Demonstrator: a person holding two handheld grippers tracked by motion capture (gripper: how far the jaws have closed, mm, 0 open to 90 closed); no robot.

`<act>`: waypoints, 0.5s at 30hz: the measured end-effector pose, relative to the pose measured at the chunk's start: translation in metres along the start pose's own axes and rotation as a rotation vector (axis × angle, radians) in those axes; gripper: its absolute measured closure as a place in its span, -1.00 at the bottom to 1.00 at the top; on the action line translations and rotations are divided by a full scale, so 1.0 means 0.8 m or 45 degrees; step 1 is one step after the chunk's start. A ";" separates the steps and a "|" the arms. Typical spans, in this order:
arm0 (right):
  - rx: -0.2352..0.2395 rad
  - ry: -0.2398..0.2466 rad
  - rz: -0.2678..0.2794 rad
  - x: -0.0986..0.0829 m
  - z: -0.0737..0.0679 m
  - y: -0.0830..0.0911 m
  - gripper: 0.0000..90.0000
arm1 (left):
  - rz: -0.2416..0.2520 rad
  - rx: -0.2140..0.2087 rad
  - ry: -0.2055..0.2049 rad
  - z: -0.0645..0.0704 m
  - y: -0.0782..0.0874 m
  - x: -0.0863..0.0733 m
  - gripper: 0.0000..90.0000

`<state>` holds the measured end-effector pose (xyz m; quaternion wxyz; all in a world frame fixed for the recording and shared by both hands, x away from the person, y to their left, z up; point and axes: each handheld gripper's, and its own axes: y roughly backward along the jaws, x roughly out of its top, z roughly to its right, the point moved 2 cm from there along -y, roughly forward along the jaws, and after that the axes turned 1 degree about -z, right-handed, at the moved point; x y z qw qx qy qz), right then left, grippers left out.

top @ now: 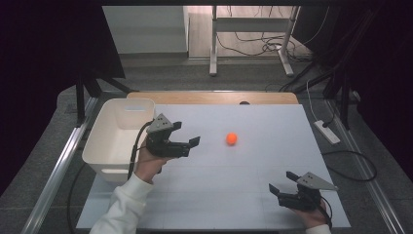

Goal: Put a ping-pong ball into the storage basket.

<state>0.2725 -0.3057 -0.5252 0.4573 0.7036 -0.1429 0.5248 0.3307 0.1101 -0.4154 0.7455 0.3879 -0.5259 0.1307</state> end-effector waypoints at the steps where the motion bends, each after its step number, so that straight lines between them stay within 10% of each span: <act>1: -0.001 -0.001 0.000 0.000 0.000 0.000 -0.65 | -0.003 0.002 -0.001 0.000 -0.002 0.000 -0.71; 15: 0.002 0.001 -0.006 0.000 0.001 -0.002 -0.65 | -0.052 -0.022 -0.010 0.006 -0.029 -0.002 -0.71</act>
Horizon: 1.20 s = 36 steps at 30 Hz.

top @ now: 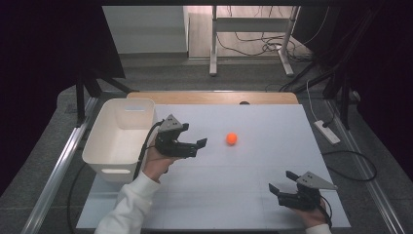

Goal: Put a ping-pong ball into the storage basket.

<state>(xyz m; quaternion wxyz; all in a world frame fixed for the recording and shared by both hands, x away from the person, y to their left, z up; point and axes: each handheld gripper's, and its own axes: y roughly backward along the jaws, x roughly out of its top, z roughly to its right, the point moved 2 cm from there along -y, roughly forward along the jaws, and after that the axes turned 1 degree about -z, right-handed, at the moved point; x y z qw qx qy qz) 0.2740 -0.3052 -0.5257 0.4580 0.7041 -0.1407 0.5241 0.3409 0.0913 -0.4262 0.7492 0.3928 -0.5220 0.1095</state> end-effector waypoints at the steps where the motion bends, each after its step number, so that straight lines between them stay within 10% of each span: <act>1: 0.001 0.002 0.001 0.000 0.000 0.000 -0.65 | -0.004 0.001 -0.002 0.000 -0.001 0.000 -0.71; 36: 0.005 0.010 -0.001 0.000 0.000 -0.001 -0.65 | -0.110 0.007 0.035 -0.007 -0.074 -0.006 -0.71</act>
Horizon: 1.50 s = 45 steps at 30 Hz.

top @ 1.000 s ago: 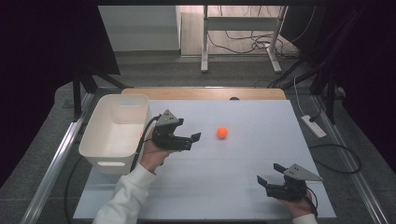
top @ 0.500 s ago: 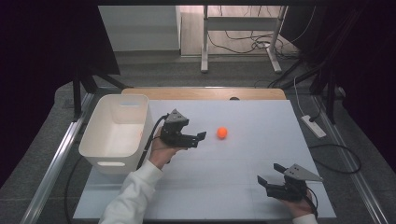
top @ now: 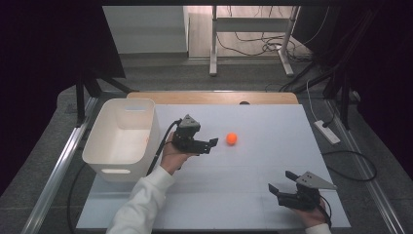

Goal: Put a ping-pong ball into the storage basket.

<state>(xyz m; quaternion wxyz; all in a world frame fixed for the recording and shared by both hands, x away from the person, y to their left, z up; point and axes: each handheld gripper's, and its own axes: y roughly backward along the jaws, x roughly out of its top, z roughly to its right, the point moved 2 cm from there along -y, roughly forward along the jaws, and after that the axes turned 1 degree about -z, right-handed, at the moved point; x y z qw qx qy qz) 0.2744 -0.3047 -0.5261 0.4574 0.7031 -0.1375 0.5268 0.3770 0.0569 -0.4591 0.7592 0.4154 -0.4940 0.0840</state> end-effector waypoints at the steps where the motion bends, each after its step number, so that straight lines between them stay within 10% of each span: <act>1: 0.001 0.000 -0.001 0.000 0.000 0.000 -0.65 | -0.001 0.001 -0.006 0.000 -0.002 0.000 -0.71; 45: -0.002 -0.008 0.000 -0.001 0.001 0.002 -0.65 | -0.091 -0.005 -0.032 -0.001 -0.069 0.014 -0.71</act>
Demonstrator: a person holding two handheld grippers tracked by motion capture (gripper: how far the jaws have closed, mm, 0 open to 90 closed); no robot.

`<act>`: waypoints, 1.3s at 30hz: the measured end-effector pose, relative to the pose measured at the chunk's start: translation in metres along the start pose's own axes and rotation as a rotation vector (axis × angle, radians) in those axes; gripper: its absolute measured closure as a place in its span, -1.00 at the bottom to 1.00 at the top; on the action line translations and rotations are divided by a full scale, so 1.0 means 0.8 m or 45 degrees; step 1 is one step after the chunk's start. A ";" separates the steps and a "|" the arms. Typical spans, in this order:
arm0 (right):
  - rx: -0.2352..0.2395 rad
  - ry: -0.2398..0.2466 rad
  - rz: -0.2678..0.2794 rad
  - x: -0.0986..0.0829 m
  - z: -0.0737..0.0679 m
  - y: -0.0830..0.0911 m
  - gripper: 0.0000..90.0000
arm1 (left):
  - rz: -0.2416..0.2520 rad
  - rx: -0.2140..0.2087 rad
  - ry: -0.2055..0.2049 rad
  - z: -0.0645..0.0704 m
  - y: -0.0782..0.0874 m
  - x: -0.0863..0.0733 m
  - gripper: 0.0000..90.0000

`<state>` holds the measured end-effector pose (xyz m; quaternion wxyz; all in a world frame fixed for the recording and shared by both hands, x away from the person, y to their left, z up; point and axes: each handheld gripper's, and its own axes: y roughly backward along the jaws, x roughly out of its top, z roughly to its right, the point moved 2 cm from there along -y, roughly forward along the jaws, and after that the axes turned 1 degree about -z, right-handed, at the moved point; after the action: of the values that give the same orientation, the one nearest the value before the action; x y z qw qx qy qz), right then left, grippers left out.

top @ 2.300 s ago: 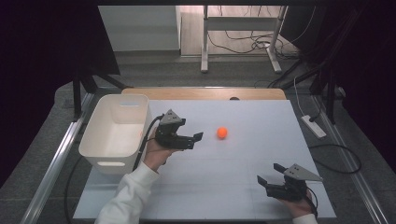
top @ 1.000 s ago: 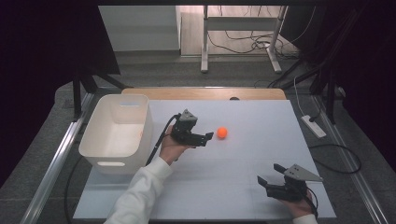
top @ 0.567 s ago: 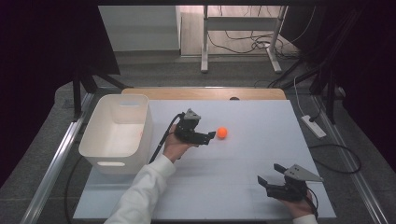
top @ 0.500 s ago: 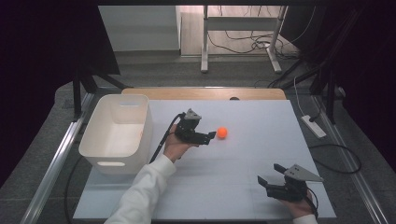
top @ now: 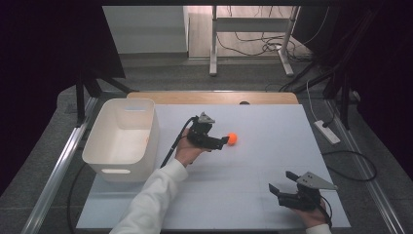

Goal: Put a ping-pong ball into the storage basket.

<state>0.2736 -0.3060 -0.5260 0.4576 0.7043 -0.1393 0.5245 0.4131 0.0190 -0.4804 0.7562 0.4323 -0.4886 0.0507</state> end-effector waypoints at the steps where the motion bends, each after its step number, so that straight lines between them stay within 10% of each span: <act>1: 0.003 -0.002 0.003 0.000 0.000 0.000 -0.65 | 0.001 0.000 0.002 0.000 -0.001 0.000 -0.71; 39: 0.007 0.003 0.004 0.000 0.000 0.001 -0.65 | -0.136 0.032 -0.053 0.002 -0.081 0.005 -0.71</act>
<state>0.2727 -0.3066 -0.5258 0.4551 0.7048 -0.1383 0.5264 0.4467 -0.0236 -0.5166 0.7420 0.4682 -0.4797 0.0076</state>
